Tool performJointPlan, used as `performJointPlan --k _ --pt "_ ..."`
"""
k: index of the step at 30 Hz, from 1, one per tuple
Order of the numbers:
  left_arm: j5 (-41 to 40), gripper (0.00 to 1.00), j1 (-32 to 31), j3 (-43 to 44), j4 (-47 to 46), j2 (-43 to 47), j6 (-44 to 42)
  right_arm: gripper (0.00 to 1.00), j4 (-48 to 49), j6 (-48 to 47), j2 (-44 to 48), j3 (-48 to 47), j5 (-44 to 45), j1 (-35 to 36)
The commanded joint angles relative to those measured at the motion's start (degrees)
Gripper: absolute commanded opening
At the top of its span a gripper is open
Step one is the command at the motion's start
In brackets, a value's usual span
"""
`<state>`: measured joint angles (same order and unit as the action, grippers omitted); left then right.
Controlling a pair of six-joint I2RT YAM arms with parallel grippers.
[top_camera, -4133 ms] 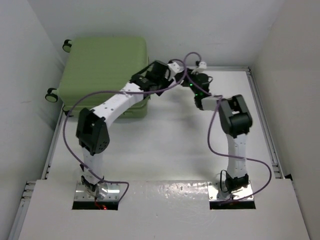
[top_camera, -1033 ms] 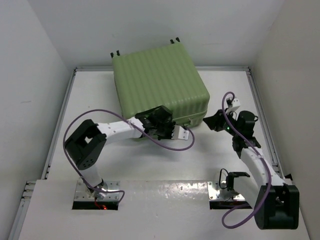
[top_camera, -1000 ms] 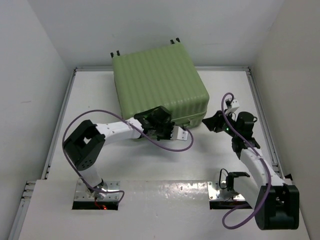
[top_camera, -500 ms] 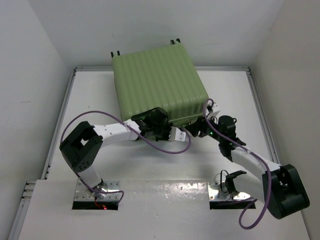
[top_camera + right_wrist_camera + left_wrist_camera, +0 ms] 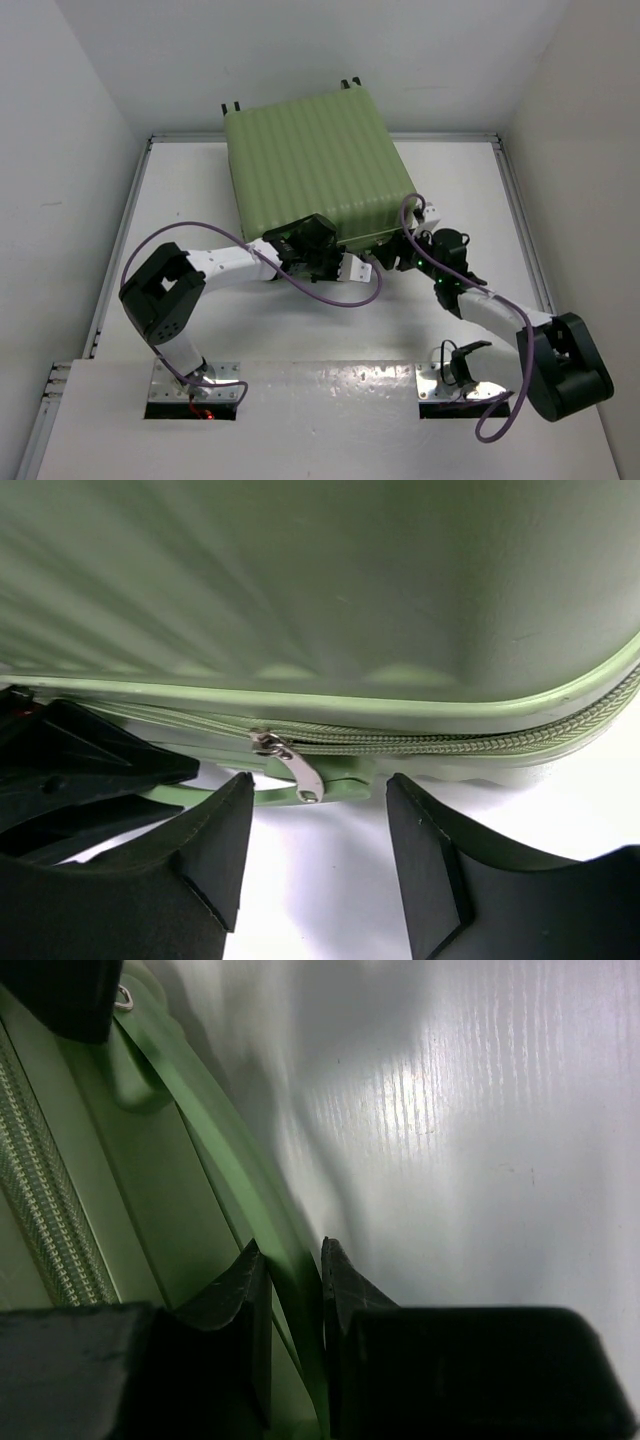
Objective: Pack the luggage
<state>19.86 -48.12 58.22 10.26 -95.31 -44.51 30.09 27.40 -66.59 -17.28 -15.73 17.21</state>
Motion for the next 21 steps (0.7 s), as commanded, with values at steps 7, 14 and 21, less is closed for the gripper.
performJointPlan --k 7,14,21 --pt "6.2 0.00 -0.1 0.0 1.7 1.9 -0.9 0.51 10.6 1.3 -6.0 -3.2 -4.7 0.3" --pt "5.1 0.00 -0.1 0.0 1.7 1.9 -0.3 0.34 15.2 1.3 -8.0 -5.0 -4.7 1.7" --pt "4.6 0.00 -0.1 0.0 1.7 1.3 0.7 0.03 16.9 0.1 -8.2 -3.9 -2.7 1.3"
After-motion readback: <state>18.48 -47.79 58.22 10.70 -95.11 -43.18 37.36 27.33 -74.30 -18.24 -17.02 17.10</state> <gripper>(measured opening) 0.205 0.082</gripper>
